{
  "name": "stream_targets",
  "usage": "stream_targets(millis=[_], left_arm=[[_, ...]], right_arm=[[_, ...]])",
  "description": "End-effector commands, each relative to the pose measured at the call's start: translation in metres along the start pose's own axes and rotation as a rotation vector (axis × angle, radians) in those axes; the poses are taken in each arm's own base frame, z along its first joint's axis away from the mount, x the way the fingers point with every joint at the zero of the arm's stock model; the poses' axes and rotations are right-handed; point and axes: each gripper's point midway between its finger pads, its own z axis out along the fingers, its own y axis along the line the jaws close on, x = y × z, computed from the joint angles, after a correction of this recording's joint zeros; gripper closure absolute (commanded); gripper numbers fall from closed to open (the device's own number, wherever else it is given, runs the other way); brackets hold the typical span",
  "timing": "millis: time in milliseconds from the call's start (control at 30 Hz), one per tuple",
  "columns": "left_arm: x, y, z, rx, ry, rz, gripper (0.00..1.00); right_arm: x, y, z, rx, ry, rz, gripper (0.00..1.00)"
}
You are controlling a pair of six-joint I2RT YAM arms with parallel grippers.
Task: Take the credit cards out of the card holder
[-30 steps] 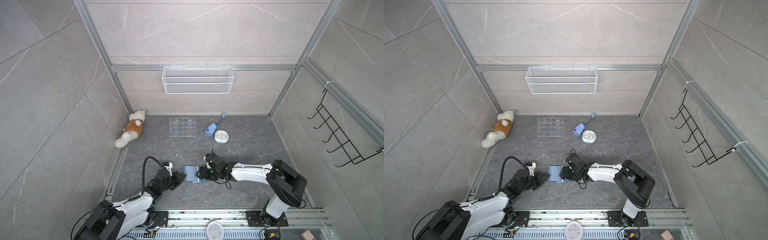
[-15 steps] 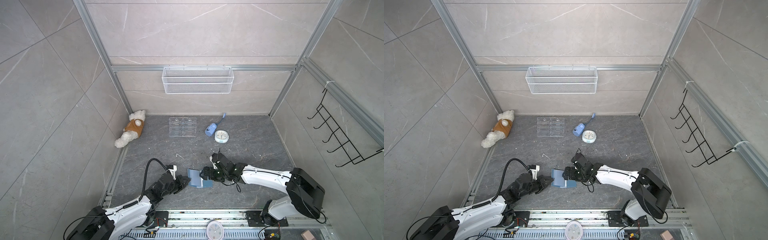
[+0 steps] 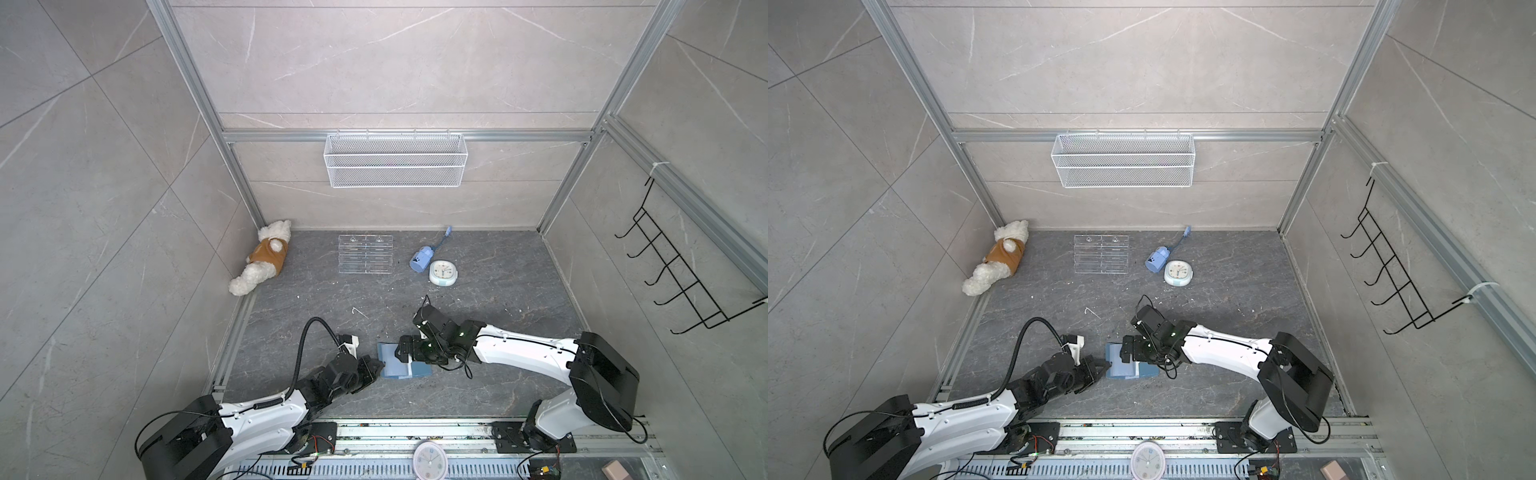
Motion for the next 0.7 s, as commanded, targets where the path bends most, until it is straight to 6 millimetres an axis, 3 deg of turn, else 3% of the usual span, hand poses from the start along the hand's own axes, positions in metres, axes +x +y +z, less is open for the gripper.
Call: stream_targets(millis=[0, 667], left_arm=[[-0.01, -0.016, -0.001, 0.034, -0.054, -0.016, 1.0], [-0.007, -0.014, -0.007, 0.04, -0.074, -0.011, 1.0]], right_arm=[[0.0, -0.005, 0.004, 0.105, 0.013, -0.05, 0.01], [-0.003, 0.008, 0.03, 0.207, 0.056, -0.121, 0.01]])
